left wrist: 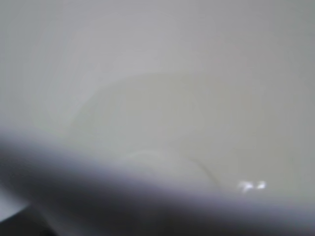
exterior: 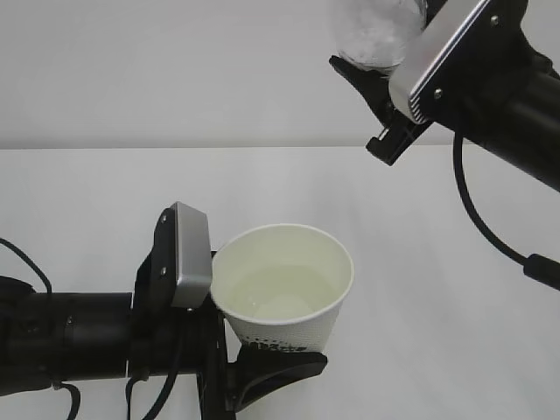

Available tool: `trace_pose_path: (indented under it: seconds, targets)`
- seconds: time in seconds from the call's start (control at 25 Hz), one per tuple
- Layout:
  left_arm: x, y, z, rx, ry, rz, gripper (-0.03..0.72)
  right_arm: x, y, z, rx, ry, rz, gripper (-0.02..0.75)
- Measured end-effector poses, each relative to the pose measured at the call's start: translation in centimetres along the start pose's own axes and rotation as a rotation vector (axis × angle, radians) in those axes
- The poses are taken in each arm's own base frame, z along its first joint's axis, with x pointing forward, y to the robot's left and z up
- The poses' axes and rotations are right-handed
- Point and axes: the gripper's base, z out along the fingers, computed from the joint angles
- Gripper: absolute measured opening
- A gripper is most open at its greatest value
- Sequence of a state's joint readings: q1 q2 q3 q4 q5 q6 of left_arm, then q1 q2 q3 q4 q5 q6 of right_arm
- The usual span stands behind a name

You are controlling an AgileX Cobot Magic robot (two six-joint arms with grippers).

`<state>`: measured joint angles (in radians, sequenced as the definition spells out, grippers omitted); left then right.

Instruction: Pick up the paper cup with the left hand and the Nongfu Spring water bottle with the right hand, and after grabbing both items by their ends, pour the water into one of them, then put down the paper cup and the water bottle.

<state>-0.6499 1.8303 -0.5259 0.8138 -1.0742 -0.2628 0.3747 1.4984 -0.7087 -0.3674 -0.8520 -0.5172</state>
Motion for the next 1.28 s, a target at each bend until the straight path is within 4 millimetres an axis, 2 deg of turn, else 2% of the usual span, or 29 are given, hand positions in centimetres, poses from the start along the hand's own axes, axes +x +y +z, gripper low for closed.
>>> trace_pose_path:
  seconds: [0.88,1.28]
  targets:
    - [0.0,0.0,0.0,0.0,0.0,0.002,0.501,0.4,-0.04,-0.01,0.011,0.043,0.306,0.476]
    - [0.0,0.0,0.0,0.0,0.0,0.002,0.501,0.78,0.09,-0.03,0.005,0.086,0.35,0.476]
